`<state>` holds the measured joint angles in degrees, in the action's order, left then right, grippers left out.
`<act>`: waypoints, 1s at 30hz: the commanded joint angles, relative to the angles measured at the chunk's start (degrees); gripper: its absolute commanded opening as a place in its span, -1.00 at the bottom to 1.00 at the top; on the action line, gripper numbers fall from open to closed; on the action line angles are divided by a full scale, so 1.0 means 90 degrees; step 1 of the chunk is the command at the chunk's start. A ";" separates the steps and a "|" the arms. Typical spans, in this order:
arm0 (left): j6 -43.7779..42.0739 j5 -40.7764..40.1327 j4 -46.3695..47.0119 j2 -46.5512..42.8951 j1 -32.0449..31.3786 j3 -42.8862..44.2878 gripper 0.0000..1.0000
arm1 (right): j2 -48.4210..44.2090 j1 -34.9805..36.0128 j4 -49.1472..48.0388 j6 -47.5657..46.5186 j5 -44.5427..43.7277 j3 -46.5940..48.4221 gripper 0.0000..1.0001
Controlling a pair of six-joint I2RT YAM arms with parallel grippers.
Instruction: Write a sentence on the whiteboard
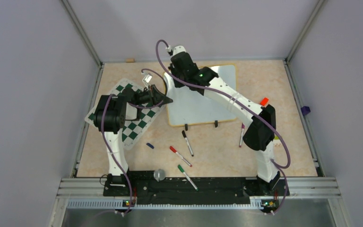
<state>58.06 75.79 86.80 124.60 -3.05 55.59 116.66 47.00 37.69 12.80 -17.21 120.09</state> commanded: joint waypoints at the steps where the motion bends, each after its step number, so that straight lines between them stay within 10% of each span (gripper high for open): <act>1: -0.0485 0.0269 0.0658 -0.0291 -0.0013 -0.0098 -1.00 | -0.0119 -0.0027 0.0103 0.0067 0.0042 -0.0032 -1.00; 30: -0.0466 0.0276 0.0658 -0.0278 -0.0013 -0.0071 -1.00 | -0.0701 -0.0089 -0.0058 0.0218 0.0548 -0.0245 -1.00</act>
<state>57.91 75.75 86.48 124.60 -3.05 55.59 115.13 46.87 39.68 14.59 -12.93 115.63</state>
